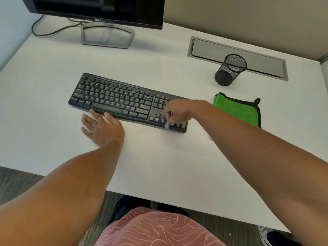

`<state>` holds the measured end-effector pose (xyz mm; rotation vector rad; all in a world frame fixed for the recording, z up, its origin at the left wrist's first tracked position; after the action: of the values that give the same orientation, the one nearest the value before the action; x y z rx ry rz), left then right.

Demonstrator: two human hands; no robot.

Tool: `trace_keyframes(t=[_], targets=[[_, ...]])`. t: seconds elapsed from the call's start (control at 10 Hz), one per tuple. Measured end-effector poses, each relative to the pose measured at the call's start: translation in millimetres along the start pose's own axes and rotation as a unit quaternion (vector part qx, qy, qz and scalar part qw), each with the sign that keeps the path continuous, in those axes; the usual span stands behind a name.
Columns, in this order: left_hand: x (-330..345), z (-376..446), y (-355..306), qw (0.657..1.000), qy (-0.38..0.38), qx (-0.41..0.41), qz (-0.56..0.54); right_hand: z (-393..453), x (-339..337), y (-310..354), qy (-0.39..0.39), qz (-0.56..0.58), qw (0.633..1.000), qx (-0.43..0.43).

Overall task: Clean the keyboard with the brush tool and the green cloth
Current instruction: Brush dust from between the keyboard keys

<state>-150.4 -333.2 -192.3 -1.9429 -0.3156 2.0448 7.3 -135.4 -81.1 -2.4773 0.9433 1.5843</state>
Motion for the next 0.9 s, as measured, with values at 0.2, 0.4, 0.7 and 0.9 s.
trace_keyframes(t=[0.2,0.4,0.7,0.9], targets=[[0,0,0,1.0,0.002,0.002,0.002,-8,-3,-8,0.067,-0.055,0.996,0.009],[-1,0,0,1.0,0.002,0.001,-0.003,-8,-4,4,-0.051,0.061,0.997,0.005],[0,0,0,1.0,-0.004,0.002,0.001,-4,-20,-9,-0.027,-0.035,0.999,0.028],[0,0,0,1.0,-0.008,0.003,-0.001,-13,-9,-18,-0.032,0.009,0.993,0.115]])
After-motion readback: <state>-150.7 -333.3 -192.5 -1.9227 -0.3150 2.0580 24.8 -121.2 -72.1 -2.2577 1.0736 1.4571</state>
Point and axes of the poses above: each hand's wrist, its own z-axis towards the middle knuckle, its own x-axis out of the palm, y = z × x, the point moved 4 cm from there along z, towards the middle knuckle, and after that the axes turned 14 degrees about -y, right-handed, at the moved point
